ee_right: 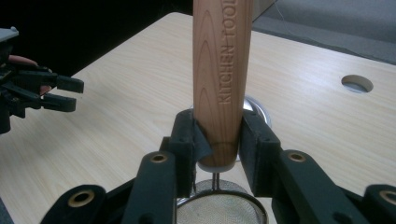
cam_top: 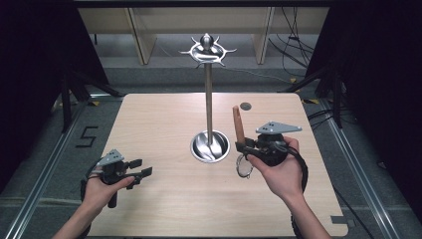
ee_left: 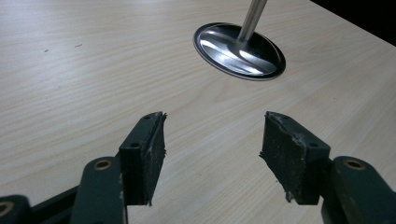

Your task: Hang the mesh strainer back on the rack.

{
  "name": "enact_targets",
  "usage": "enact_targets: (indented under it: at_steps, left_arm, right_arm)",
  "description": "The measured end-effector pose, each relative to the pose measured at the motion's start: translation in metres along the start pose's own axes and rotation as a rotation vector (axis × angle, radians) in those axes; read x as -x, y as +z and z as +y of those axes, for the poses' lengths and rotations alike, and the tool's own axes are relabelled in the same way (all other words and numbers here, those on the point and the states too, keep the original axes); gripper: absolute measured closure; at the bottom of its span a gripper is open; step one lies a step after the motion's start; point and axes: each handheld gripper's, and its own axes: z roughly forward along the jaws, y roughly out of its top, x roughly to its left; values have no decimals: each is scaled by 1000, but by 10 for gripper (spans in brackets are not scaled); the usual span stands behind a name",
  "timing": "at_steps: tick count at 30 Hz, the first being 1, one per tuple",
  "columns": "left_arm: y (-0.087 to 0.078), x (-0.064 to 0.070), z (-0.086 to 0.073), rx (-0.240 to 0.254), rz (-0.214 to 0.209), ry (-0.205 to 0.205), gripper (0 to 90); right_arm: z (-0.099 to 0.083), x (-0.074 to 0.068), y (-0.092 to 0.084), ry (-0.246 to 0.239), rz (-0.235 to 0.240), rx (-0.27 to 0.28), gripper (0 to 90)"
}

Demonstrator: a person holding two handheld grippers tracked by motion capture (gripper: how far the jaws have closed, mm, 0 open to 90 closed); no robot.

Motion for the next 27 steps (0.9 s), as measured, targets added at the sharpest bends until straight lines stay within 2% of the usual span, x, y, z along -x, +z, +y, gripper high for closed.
enact_targets:
  at_steps: [1,3,7,8,9,10,11,13,14,15,16,19,20,21,27]
  left_arm:
    - [0,0,0,0,5,0,384]
    - [-1,0,0,0,5,-1,384]
    - [-1,0,0,1,6,7,384]
    - [-1,0,0,1,7,6,384]
    - [-1,0,0,3,7,5,384]
    - [-1,0,0,4,8,3,384]
    - [-1,0,1,4,10,5,384]
    - [-1,0,0,7,12,-5,384]
    - [-1,0,0,9,12,-6,384]
    - [-1,-1,0,7,9,-6,384]
    - [-1,0,0,7,13,-6,384]
    - [-1,-1,0,6,12,-6,384]
    - [-1,-1,0,7,10,-6,384]
    - [-1,-1,0,6,10,2,384]
    - [-1,-1,1,6,13,3,384]
  right_arm:
    - [1,0,0,12,8,-3,694]
    - [3,2,0,-9,14,10,694]
    - [6,1,-1,17,1,22,694]
    - [7,2,-2,-7,5,24,693]
    - [7,1,-1,19,16,24,694]
    - [8,1,-2,11,11,20,693]
    - [9,3,-1,-12,14,40,694]
    - [10,1,-3,17,9,24,694]
    - [11,3,-1,-10,14,45,693]
    - [13,3,-3,-13,6,34,694]
    - [13,2,-3,6,8,37,693]
    - [15,3,-3,-15,12,56,694]
    - [16,1,-6,3,7,48,694]
    - [16,1,-5,-2,9,66,693]
    - [21,4,-9,-16,-1,79,694]
